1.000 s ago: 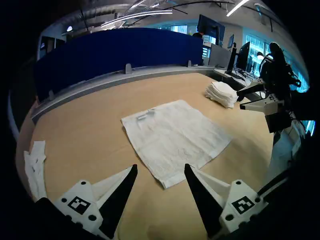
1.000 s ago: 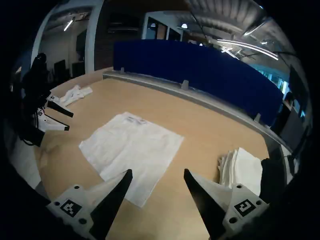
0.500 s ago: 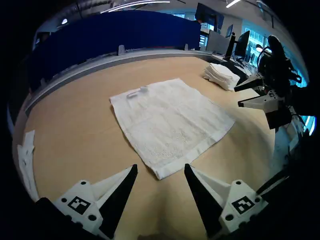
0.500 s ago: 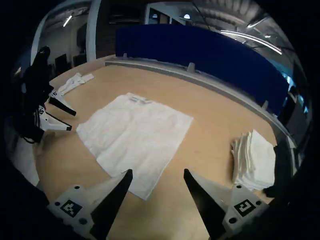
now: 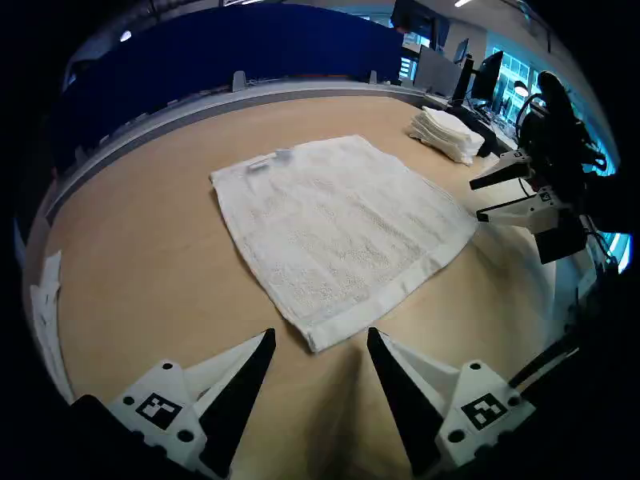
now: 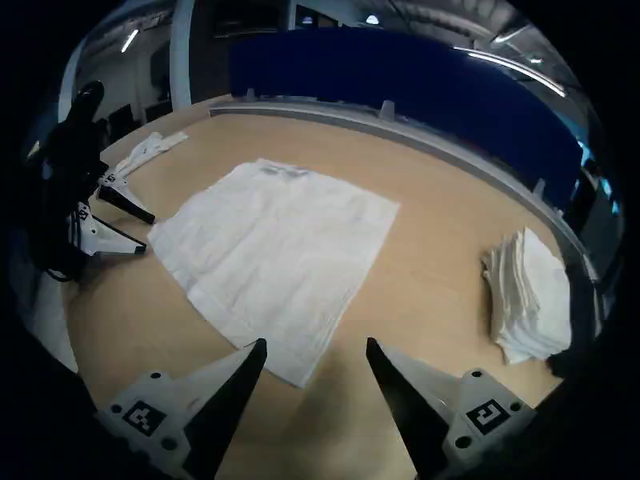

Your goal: Fold towel

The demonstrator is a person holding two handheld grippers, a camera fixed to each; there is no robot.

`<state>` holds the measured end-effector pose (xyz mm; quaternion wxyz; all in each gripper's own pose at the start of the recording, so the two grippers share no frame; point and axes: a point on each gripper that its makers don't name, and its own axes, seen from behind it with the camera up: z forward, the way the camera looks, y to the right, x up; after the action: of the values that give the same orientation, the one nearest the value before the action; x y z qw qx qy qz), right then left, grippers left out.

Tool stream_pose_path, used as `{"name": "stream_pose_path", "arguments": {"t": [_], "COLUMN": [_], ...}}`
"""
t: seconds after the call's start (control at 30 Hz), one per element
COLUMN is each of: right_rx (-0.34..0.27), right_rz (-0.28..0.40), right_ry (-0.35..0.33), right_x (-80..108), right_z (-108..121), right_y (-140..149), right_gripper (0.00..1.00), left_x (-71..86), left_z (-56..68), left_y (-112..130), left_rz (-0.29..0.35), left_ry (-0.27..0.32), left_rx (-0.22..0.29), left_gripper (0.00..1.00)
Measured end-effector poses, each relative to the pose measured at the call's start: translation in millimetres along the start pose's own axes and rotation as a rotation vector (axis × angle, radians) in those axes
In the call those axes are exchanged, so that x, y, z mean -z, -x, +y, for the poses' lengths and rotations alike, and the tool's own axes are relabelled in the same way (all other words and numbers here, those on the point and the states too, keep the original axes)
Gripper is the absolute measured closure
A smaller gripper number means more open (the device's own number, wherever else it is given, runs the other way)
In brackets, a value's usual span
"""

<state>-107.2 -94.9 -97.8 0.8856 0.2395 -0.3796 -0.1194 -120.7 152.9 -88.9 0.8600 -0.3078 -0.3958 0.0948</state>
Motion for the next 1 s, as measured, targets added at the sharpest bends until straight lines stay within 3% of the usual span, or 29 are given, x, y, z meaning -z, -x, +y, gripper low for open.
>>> {"name": "stream_pose_path", "arguments": {"t": [0.17, 0.53, 0.83, 1.0], "right_rx": [-0.011, -0.06, -0.067, -0.059], "right_rz": [-0.019, -0.032, -0.047, -0.049], "right_ry": [-0.01, -0.039, -0.04, -0.04], "right_x": [-4.3, -13.3, -10.6, -11.5], "right_z": [-5, -18, -18, -19], "right_y": [10, 24, 26, 26], "right_gripper": [0.22, 0.5, 0.59, 0.61], "left_x": [-4.5, -4.8, -5.4, -5.5], "left_z": [5.3, 3.9, 1.4, 0.2], "left_y": [2, 3, 3, 3], "left_rz": [-0.013, -0.026, -0.036, -0.038], "left_ry": [0.0, -0.01, -0.031, -0.035], "left_rx": [-0.028, -0.017, -0.017, -0.012], "left_gripper": [0.25, 0.34, 0.47, 0.48]}}
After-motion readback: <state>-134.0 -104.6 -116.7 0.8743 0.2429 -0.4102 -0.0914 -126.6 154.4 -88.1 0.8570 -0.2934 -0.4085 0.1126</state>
